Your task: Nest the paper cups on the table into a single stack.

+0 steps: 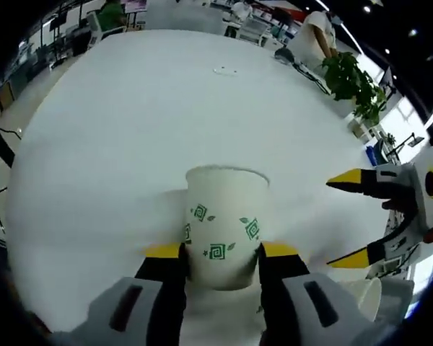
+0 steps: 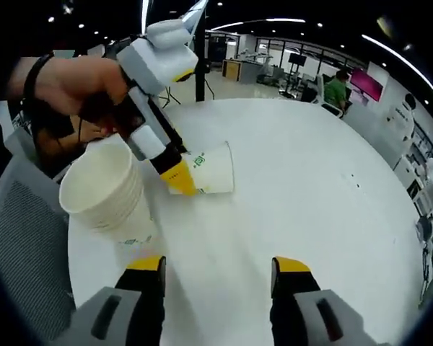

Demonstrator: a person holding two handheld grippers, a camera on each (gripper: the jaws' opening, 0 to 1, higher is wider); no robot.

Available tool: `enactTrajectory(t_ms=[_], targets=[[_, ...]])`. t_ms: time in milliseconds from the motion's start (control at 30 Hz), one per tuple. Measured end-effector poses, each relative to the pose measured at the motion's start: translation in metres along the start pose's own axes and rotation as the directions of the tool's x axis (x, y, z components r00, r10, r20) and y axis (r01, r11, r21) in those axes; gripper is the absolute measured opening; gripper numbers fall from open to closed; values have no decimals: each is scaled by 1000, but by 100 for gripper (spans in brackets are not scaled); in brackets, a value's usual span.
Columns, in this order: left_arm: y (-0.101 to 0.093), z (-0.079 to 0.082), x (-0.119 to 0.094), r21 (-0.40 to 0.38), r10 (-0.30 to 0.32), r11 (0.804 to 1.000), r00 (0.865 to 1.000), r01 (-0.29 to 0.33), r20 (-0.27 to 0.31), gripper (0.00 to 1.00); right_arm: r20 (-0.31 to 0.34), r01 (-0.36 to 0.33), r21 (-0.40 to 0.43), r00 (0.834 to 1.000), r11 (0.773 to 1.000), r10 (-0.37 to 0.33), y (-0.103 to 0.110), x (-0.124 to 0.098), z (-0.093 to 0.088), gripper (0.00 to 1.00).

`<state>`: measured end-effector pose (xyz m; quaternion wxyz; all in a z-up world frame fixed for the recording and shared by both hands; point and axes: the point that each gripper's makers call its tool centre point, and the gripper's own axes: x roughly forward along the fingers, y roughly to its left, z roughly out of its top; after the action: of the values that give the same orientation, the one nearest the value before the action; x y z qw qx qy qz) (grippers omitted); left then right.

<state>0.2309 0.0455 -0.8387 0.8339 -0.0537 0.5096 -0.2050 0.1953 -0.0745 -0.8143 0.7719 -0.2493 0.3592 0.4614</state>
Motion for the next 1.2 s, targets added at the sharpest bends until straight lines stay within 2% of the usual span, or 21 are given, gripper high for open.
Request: enactTrajectory(t_ms=[100, 200, 300, 367, 400, 467, 567, 633, 700, 900, 967, 1067, 1200], targets=[[3, -1, -5, 84, 18, 996, 1000, -18, 1, 36, 3, 0, 3, 1000, 1000, 0, -3, -4, 1, 57], [8, 0, -11, 153, 32, 988, 999, -32, 7, 36, 72, -8, 69, 997, 998, 3, -5, -11, 15, 56], [11, 4, -21, 265, 40, 963, 998, -49, 38, 35, 128, -19, 138, 992, 990, 1, -10, -17, 27, 54], [10, 5, -30, 317, 41, 947, 998, -56, 53, 35, 143, -23, 152, 990, 988, 1, -13, -20, 31, 52], [8, 6, -33, 348, 34, 936, 997, -54, 64, 35, 145, -23, 153, 989, 988, 1, -19, -17, 29, 52], [5, 8, -38, 380, 14, 924, 997, -44, 82, 35, 152, -32, 151, 988, 988, 8, -16, -18, 35, 50], [-2, 17, -44, 370, -56, 929, 989, 2, 136, 35, 168, -40, 143, 986, 989, 15, -12, -23, 46, 48], [-1, 19, -49, 418, -55, 908, 988, -12, 147, 35, 191, -60, 151, 981, 987, 31, -9, -22, 52, 42], [-4, 18, -53, 468, -76, 883, 985, -5, 153, 35, 200, -72, 141, 979, 987, 42, -3, -23, 59, 42], [-9, 16, -65, 541, -103, 841, 982, 1, 158, 35, 209, -91, 93, 976, 992, 70, 7, -22, 81, 41], [-9, 16, -67, 574, -105, 819, 981, -7, 161, 35, 220, -98, 87, 972, 991, 77, 10, -22, 90, 41], [-12, 14, -71, 645, -106, 764, 982, -20, 157, 35, 239, -116, 79, 966, 990, 95, 12, -24, 103, 39], [-16, 17, -81, 691, -106, 722, 979, -43, 172, 36, 265, -150, 67, 956, 986, 127, 20, -27, 127, 37]])
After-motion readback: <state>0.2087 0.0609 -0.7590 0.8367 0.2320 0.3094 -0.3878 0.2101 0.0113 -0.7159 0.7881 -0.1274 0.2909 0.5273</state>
